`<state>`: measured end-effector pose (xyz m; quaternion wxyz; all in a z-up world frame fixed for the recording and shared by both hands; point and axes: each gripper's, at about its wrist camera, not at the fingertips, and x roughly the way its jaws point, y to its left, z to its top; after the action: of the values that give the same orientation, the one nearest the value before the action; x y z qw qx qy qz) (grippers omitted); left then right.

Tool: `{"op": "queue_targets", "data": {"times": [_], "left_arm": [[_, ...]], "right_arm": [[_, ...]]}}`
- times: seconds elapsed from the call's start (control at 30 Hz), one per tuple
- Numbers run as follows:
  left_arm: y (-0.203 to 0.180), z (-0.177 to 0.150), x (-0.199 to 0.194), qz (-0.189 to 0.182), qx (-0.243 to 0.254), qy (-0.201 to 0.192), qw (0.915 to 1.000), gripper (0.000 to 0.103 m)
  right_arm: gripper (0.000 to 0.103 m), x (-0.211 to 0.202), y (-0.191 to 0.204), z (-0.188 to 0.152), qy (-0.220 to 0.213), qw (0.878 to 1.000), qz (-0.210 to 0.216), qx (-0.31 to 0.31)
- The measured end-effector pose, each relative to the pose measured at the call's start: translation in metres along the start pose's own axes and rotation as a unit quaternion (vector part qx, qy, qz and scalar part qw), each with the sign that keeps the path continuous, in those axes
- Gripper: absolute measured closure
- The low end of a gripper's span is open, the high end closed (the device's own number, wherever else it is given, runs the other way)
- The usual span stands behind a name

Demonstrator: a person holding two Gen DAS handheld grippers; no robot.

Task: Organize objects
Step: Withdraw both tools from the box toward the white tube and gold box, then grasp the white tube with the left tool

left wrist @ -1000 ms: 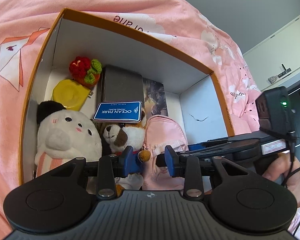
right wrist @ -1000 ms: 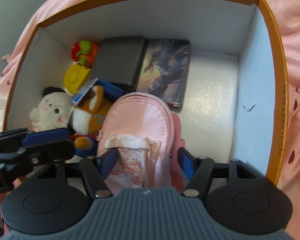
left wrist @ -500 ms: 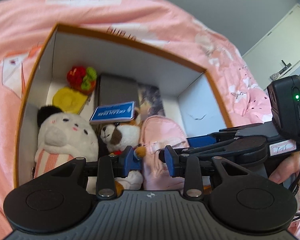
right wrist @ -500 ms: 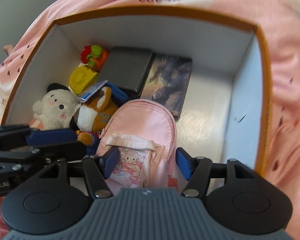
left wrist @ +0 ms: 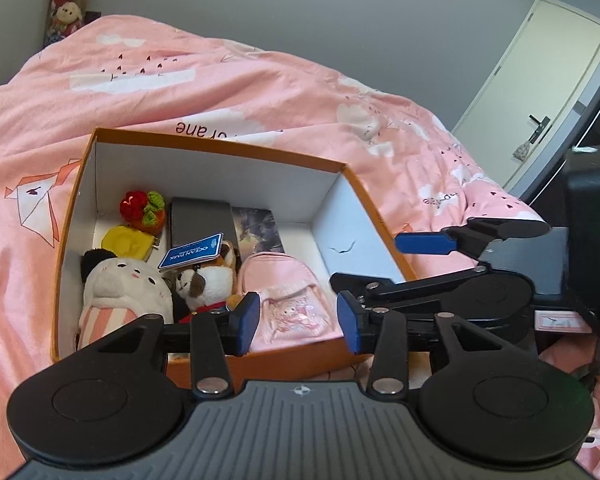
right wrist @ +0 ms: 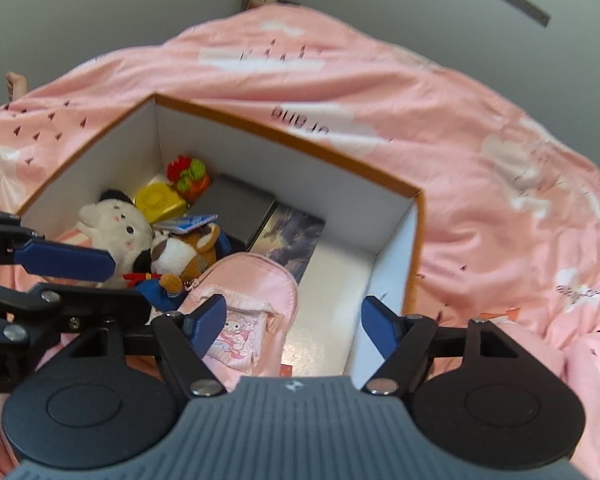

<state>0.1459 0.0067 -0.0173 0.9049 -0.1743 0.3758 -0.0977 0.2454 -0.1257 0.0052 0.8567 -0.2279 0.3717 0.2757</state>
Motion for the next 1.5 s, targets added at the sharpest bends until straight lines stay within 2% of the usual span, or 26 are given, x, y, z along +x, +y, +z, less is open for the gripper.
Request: {"op": "queue_targets", "data": {"times": [0.1, 0.23, 0.3, 0.43, 0.57, 0.67, 0.97, 1.1, 1.2, 1.5], "left_arm": [[-0.007, -0.006, -0.007, -0.004, 0.009, -0.002, 0.9999, 0.048], [-0.015, -0.017, -0.011, -0.032, 0.014, 0.006, 0.9994, 0.044], [-0.022, -0.024, -0.010, -0.040, 0.021, 0.013, 0.9989, 0.044], [-0.031, -0.041, -0.002, -0.056, 0.023, 0.042, 0.9973, 0.044], [-0.033, -0.059, 0.011, -0.086, -0.001, 0.082, 0.9929, 0.044], [-0.030, -0.072, 0.024, -0.092, -0.026, 0.115, 0.9887, 0.044], [-0.026, -0.099, 0.061, -0.102, -0.083, 0.203, 0.9702, 0.044], [-0.025, -0.107, 0.077, -0.098, -0.108, 0.213, 0.9661, 0.044], [-0.024, -0.113, 0.092, -0.094, -0.126, 0.230, 0.9605, 0.043], [-0.022, -0.121, 0.120, -0.093, -0.156, 0.250, 0.9510, 0.033]], "right_arm": [[0.028, -0.023, 0.004, -0.011, -0.027, 0.999, -0.016, -0.001], [0.030, -0.046, 0.005, -0.031, -0.048, 0.998, -0.034, 0.014], [0.037, -0.055, 0.005, -0.046, -0.054, 0.997, -0.045, 0.024], [0.048, -0.064, 0.003, -0.078, -0.044, 0.996, -0.060, 0.045], [0.057, -0.064, -0.006, -0.107, -0.021, 0.994, -0.068, 0.080], [0.064, -0.063, -0.012, -0.129, -0.002, 0.991, -0.077, 0.108], [0.064, -0.060, -0.028, -0.164, 0.028, 0.980, -0.064, 0.187], [0.064, -0.053, -0.027, -0.170, 0.046, 0.980, -0.036, 0.192], [0.075, -0.046, -0.027, -0.175, 0.060, 0.979, -0.030, 0.194], [0.075, -0.027, -0.036, -0.185, 0.085, 0.974, -0.009, 0.208]]}}
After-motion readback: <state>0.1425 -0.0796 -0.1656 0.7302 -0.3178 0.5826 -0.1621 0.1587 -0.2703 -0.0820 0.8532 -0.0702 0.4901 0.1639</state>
